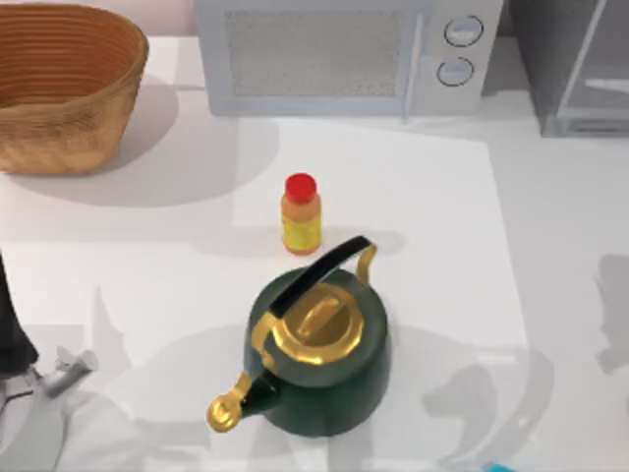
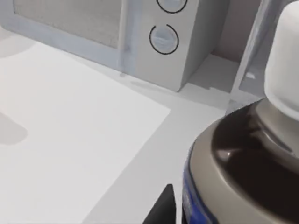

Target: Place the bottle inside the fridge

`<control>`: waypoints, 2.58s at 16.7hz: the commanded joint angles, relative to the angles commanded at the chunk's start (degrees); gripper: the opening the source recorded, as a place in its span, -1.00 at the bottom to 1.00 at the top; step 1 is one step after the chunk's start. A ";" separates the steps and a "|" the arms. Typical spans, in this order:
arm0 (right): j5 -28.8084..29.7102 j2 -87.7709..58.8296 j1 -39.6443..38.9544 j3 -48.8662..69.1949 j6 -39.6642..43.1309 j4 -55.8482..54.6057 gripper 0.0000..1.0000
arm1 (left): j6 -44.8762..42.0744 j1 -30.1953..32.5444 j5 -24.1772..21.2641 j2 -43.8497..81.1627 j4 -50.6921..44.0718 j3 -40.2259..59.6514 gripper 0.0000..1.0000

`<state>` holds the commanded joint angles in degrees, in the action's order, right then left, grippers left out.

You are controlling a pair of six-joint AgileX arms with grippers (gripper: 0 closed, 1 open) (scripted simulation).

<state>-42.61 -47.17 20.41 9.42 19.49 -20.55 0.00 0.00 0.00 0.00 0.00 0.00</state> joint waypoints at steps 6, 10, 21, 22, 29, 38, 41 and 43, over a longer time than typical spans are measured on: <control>28.69 32.93 -11.45 -5.00 -10.64 10.59 -0.98 | 0.00 0.00 0.00 0.00 0.00 0.00 1.00; 39.98 44.48 -18.07 -8.26 -17.11 18.06 -0.98 | 0.00 0.00 0.00 0.00 0.00 0.00 1.00; 41.91 43.36 -19.63 -7.20 -19.53 18.00 -0.98 | 0.00 0.00 0.00 0.00 0.00 0.00 1.00; 41.55 40.96 -19.24 -5.82 -19.55 16.42 -0.98 | 0.00 0.00 0.00 0.00 0.00 0.00 1.00; 37.48 8.84 -14.78 9.96 -19.77 -1.70 -0.98 | 0.00 0.00 0.00 0.00 0.00 0.00 1.00; 31.16 -46.54 -7.86 34.51 -20.12 -29.88 -0.98 | 0.00 0.00 0.00 0.00 0.00 0.00 1.00; 29.55 -60.75 -6.09 40.80 -20.20 -37.11 -0.98 | 0.00 0.00 0.00 0.00 0.00 0.00 1.00; 28.75 -67.51 -5.21 43.91 -20.25 -40.68 -0.98 | 0.00 0.00 0.00 0.00 0.00 0.00 1.00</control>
<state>-13.86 -114.68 15.20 53.34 -0.76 -61.24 0.00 0.00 0.00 0.00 0.00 0.00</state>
